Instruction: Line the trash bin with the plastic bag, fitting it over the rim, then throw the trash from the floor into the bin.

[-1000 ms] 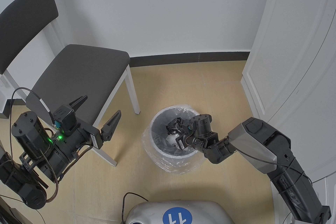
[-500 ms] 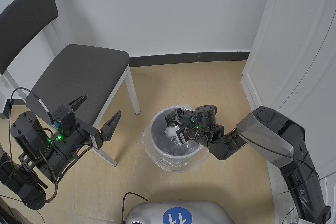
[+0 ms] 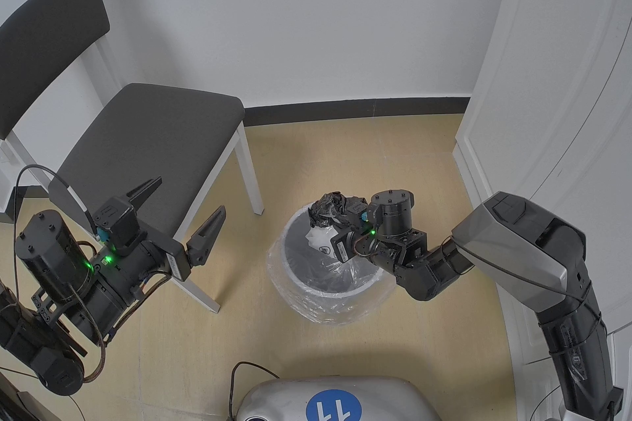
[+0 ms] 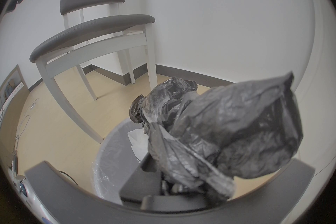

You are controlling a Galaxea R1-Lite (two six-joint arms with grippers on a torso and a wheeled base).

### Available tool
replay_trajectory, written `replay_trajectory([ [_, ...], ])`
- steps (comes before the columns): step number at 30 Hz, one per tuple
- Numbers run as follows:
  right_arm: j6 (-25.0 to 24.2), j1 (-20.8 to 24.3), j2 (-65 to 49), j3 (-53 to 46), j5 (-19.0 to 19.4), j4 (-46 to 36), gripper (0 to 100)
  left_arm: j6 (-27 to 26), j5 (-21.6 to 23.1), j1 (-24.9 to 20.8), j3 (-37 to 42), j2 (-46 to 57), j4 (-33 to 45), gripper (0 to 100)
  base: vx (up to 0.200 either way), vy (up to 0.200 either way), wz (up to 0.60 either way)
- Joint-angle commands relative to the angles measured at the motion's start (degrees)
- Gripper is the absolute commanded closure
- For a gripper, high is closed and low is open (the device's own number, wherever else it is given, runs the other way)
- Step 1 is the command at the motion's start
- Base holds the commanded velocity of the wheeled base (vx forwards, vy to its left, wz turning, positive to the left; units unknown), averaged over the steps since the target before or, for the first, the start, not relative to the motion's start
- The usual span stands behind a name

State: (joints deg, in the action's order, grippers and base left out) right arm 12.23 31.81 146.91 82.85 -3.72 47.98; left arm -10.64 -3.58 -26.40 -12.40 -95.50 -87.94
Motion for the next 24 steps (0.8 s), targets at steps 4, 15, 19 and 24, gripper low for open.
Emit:
replay_trajectory([
  [4,-0.01,0.01,0.66,0.12,0.11,0.18,0,0.01,-0.02,0.04,0.01,0.05,-0.04,0,0.000,0.000,0.00],
  [15,-1.15,-0.08,0.75,0.30,0.20,0.71,0,0.01,-0.02,0.04,0.09,0.05,-0.04,0,0.000,0.000,0.00],
  [19,-1.15,-0.08,0.22,0.30,0.11,0.71,0,0.01,-0.02,0.04,0.09,0.05,-0.04,0,0.000,0.000,0.00],
  [24,-1.07,-0.43,-1.89,-0.23,-0.06,-0.43,0,0.01,-0.02,-0.05,0.27,-0.04,-0.04,0,0.000,0.000,0.00],
])
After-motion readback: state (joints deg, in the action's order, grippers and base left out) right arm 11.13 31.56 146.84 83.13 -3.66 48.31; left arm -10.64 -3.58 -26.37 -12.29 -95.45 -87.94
